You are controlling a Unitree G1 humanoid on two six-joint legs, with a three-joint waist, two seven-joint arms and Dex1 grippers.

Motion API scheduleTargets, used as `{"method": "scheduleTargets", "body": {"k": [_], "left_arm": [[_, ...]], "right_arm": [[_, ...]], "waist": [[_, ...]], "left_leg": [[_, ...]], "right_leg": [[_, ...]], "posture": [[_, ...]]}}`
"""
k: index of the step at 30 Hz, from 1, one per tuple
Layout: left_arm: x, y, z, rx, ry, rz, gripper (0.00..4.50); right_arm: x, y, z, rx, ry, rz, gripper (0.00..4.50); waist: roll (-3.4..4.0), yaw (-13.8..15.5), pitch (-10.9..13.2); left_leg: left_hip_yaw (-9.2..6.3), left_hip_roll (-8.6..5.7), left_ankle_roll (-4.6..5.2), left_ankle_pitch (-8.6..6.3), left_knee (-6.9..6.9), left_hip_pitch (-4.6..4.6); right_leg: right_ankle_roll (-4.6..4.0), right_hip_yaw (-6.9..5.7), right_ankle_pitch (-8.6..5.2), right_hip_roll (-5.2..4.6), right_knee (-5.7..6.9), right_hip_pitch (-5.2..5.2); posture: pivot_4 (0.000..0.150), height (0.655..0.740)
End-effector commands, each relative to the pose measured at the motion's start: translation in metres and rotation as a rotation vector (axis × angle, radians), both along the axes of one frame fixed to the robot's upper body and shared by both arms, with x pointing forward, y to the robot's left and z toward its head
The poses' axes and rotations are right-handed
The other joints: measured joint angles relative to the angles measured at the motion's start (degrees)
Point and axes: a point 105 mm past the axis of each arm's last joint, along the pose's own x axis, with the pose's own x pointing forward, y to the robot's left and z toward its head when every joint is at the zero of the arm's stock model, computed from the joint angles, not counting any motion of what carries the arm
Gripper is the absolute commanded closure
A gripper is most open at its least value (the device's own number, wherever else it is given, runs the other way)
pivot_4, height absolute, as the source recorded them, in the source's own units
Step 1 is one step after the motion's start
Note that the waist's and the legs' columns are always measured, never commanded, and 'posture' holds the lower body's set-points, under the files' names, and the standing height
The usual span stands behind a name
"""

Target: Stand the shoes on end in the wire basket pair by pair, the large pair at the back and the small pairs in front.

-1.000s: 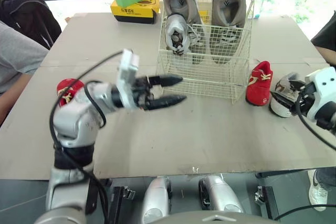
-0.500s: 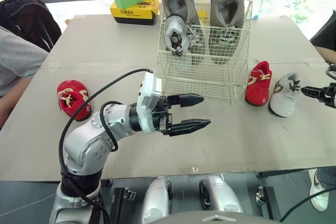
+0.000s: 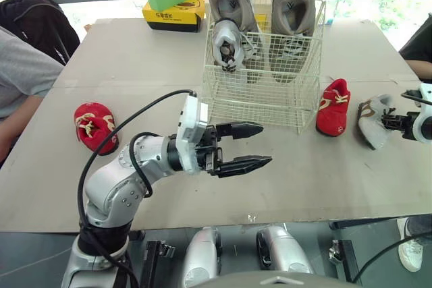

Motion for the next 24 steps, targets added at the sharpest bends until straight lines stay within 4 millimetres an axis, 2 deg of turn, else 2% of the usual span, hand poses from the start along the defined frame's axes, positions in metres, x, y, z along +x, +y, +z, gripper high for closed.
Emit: {"method": "scheduleTargets", "body": {"k": [1, 2, 5, 9, 11, 13, 15, 17, 18, 19, 20, 22, 24], "left_arm": [[-0.002, 0.001, 0.003, -0.007, -0.034, -0.004, 0.89], [-0.002, 0.001, 0.003, -0.007, -0.034, -0.004, 0.89], [-0.001, 0.002, 0.001, -0.007, -0.035, 0.001, 0.89], [0.001, 0.004, 0.000, -0.022, -0.027, 0.020, 0.89], [0.002, 0.005, 0.000, -0.039, -0.016, 0.036, 0.89], [0.003, 0.007, 0.001, -0.062, -0.001, 0.056, 0.89], [0.005, 0.009, 0.002, -0.088, 0.013, 0.084, 0.89], [0.008, 0.012, 0.002, -0.095, 0.007, 0.122, 0.89], [0.009, 0.014, 0.002, -0.100, 0.006, 0.142, 0.89], [0.011, 0.016, 0.001, -0.101, 0.003, 0.165, 0.89], [0.012, 0.017, 0.001, -0.100, -0.010, 0.188, 0.89], [0.018, 0.022, 0.004, -0.126, -0.037, 0.265, 0.89], [0.021, 0.027, 0.007, -0.132, -0.103, 0.322, 0.89]], "right_arm": [[0.001, -0.004, 0.000, -0.021, -0.004, -0.008, 4.18], [0.001, -0.005, 0.002, -0.025, -0.016, -0.009, 4.40], [0.003, -0.006, 0.018, -0.014, -0.100, -0.005, 4.40], [-0.008, 0.003, 0.064, -0.033, -0.313, 0.071, 4.40], [-0.020, 0.018, 0.101, -0.025, -0.484, 0.141, 4.40], [-0.036, 0.050, 0.151, 0.089, -0.779, 0.245, 4.40], [-0.050, 0.072, 0.175, 0.138, -0.928, 0.306, 4.40], [-0.057, 0.104, 0.204, 0.166, -1.146, 0.343, 4.40], [-0.058, 0.116, 0.213, 0.185, -1.210, 0.341, 4.40], [-0.052, 0.125, 0.215, 0.120, -1.246, 0.292, 4.40], [-0.043, 0.137, 0.211, 0.057, -1.266, 0.258, 4.40], [-0.023, 0.160, 0.194, -0.202, -1.287, 0.215, 4.40], [-0.015, 0.179, 0.187, -0.228, -1.380, 0.180, 4.40]], "waist": [[0.00, 0.0, 0.0], [0.00, 0.0, 0.0], [0.00, 0.0, 0.0], [0.05, 0.1, 0.0], [0.16, 0.2, 0.1], [0.24, -0.2, 0.1], [0.25, -0.4, 0.1], [0.25, -0.8, 0.1], [0.26, -0.8, 0.1], [0.26, -0.8, 0.1], [0.26, -0.9, 0.1], [0.22, -0.9, 0.1], [0.15, -0.7, 0.0]], "left_leg": [[0.00, 0.00, 0.00, 0.00, 0.00, 0.00], [0.00, 0.00, 0.00, 0.00, 0.00, 0.00], [0.01, 0.00, 0.00, 0.00, 0.00, 0.00], [-0.02, 0.00, 0.00, 0.00, -0.02, -0.01], [-0.03, 0.00, 0.00, 0.00, -0.06, -0.02], [-0.04, 0.01, -0.01, 0.00, -0.06, -0.04], [-0.09, 0.02, -0.01, -0.01, -0.08, 0.02], [-0.18, 0.06, -0.01, -0.01, -0.10, 0.08], [-0.20, 0.13, -0.01, -0.01, -0.10, 0.09], [-0.23, 0.13, -0.01, -0.01, -0.10, 0.08], [-0.26, 0.14, -0.02, -0.01, -0.10, 0.07], [-0.22, 0.13, -0.02, -0.01, -0.10, 0.06], [-0.14, 0.02, -0.02, 0.00, -0.10, 0.03]], "right_leg": [[0.00, 0.00, 0.00, 0.00, 0.00, 0.00], [0.00, 0.01, 0.00, 0.00, 0.00, 0.00], [0.00, 0.01, 0.00, 0.00, 0.00, 0.00], [0.01, 0.00, -0.01, 0.00, 0.00, -0.01], [0.14, -0.01, -0.08, -0.01, 0.00, -0.02], [0.31, -0.01, -0.18, -0.02, 0.01, -0.03], [0.34, 0.08, -0.19, 0.05, 0.04, -0.04], [0.34, 0.07, -0.19, 0.13, 0.06, -0.03], [0.34, 0.09, -0.19, 0.21, 0.07, -0.03], [0.34, 0.08, -0.19, 0.20, 0.08, -0.04], [0.34, 0.08, -0.19, 0.20, 0.08, -0.03], [0.33, 0.09, -0.20, 0.15, 0.06, -0.03], [0.32, 0.09, -0.20, -0.02, 0.02, -0.04]], "posture": [[0.150, 0.7400], [0.150, 0.7400], [0.150, 0.7400], [0.150, 0.7400], [0.150, 0.7400], [0.150, 0.7400], [0.150, 0.7400], [0.150, 0.7400], [0.150, 0.7400], [0.150, 0.7400], [0.150, 0.7400], [0.150, 0.7400], [0.150, 0.7400]]}}
